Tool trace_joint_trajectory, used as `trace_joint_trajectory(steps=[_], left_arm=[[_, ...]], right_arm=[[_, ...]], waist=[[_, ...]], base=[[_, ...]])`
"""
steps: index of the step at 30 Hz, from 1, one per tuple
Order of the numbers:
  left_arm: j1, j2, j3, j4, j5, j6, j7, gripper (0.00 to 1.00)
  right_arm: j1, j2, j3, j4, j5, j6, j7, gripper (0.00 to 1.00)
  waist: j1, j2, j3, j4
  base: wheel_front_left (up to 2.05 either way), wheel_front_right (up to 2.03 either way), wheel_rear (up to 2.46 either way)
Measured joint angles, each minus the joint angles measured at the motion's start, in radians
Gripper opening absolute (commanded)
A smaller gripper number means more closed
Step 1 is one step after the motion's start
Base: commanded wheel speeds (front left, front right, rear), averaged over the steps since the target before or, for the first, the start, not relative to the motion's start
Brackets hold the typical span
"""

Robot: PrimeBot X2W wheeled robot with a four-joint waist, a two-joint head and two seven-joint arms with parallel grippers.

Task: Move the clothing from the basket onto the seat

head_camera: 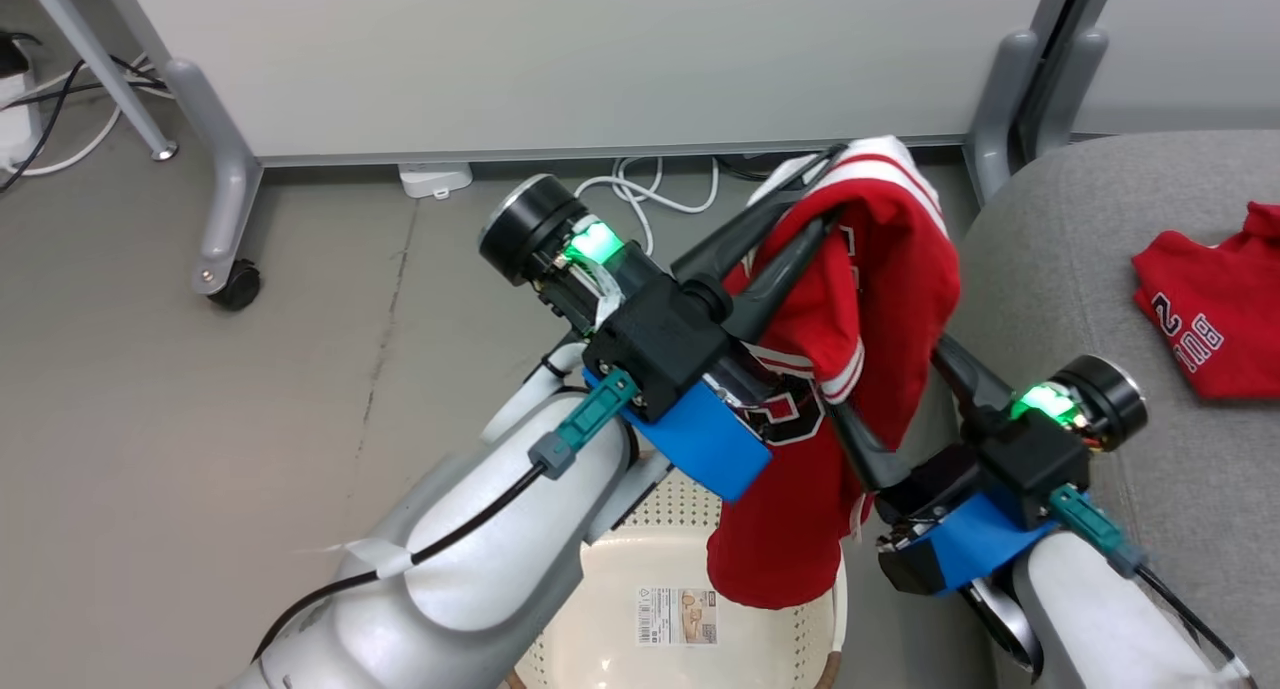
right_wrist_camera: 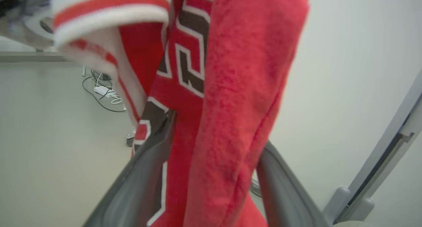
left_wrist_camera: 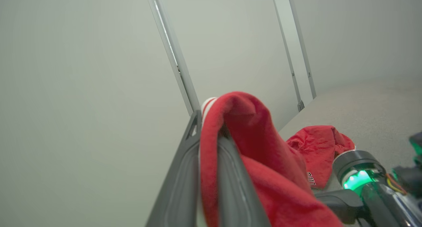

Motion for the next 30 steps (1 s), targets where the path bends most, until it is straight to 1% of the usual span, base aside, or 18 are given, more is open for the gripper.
trace_joint_trajectory(steps=[3, 6, 7, 8, 9, 30], left_arm=[[0.000, -0.006, -0.009, -0.009, 0.000, -0.002, 0.000, 0.00], [0.000, -0.010, -0.017, -0.012, 0.000, -0.005, 0.000, 0.00], [0.000, -0.011, -0.019, -0.012, 0.000, -0.005, 0.000, 0.00], [0.000, -0.011, -0.020, -0.012, 0.000, -0.005, 0.000, 0.00], [0.000, -0.012, -0.020, -0.012, 0.000, -0.005, 0.000, 0.00], [0.010, -0.007, -0.029, 0.007, 0.000, -0.004, 0.000, 0.00]], right_arm=[[-0.031, -0.018, 0.061, 0.043, 0.028, 0.000, 0.000, 1.00], [-0.048, -0.021, 0.109, 0.068, 0.050, 0.000, 0.000, 1.00], [-0.052, -0.020, 0.114, 0.075, 0.058, 0.000, 0.000, 0.89], [-0.053, -0.018, 0.114, 0.081, 0.063, 0.000, 0.000, 0.49], [-0.054, -0.016, 0.114, 0.083, 0.065, 0.000, 0.000, 0.00], [-0.034, 0.002, 0.104, 0.077, 0.071, 0.000, 0.000, 0.00]], waist=[[0.0000, 0.0000, 0.003, 0.015], [0.0000, 0.0000, 0.006, 0.028], [0.0000, 0.0000, 0.007, 0.031], [0.0000, 0.0000, 0.007, 0.034], [0.0000, 0.0000, 0.007, 0.036], [-0.0001, 0.0000, -0.008, 0.029]], base=[[0.00, 0.00, 0.00], [0.00, 0.00, 0.00], [0.00, 0.00, 0.00], [0.00, 0.00, 0.00], [0.00, 0.00, 0.00], [0.00, 0.00, 0.00]])
